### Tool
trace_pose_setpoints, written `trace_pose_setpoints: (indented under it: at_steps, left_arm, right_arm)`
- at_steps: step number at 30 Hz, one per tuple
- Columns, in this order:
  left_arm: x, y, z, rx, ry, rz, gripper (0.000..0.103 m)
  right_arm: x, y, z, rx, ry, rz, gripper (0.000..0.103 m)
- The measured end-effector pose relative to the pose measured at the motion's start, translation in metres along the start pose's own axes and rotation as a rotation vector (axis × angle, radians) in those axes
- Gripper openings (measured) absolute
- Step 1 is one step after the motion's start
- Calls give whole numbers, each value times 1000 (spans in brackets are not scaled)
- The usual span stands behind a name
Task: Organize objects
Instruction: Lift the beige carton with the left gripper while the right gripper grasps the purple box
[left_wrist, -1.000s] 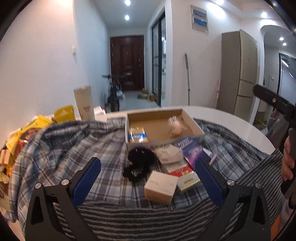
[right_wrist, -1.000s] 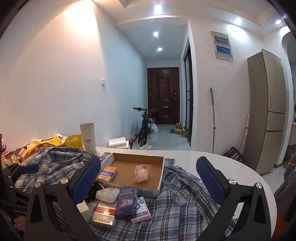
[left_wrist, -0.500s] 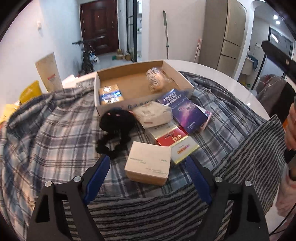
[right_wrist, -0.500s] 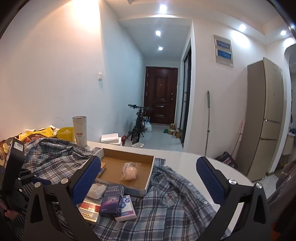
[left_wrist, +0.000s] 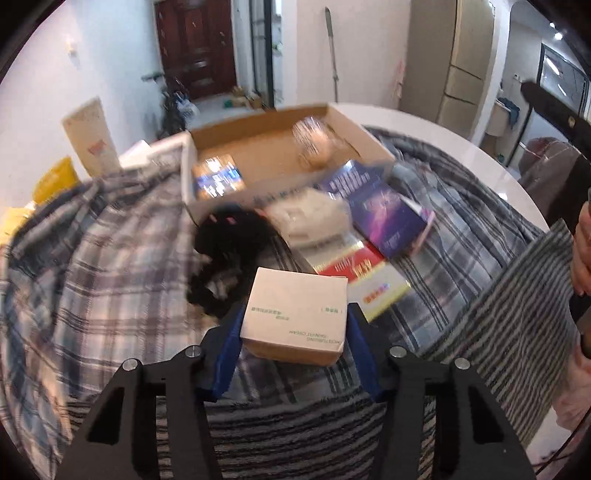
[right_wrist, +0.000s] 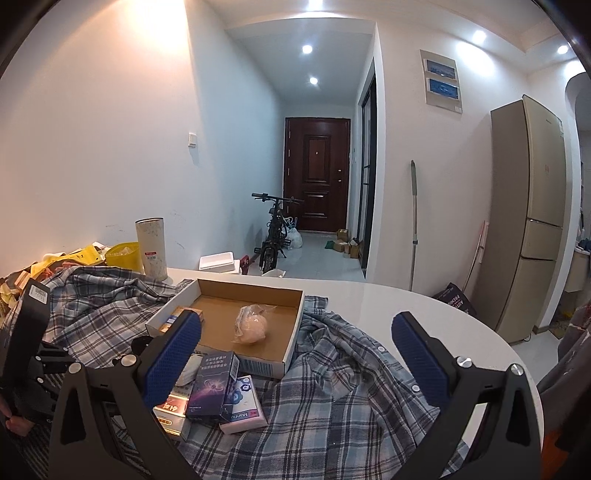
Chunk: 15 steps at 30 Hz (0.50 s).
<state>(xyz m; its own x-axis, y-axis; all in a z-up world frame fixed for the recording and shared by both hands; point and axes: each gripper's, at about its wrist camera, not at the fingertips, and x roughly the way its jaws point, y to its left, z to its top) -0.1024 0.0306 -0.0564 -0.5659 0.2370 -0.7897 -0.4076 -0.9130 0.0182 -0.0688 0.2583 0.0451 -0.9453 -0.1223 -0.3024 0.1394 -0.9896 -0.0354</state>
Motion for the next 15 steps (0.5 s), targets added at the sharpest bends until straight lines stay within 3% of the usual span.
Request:
trace_pose_setpoints:
  at_steps: [6,10,15]
  left_arm:
    - [-48,3,22,-46,-198,34,56]
    - [-77,4,33,-55,-380,126,56]
    - [-81,11,37,-96,-493,135,56]
  right_arm:
    - [-4,1,7,-26,-8,-12,103]
    - [-9,7,17,-49,-24,-8,103]
    - [-3,21,28,-69,-18,9,103]
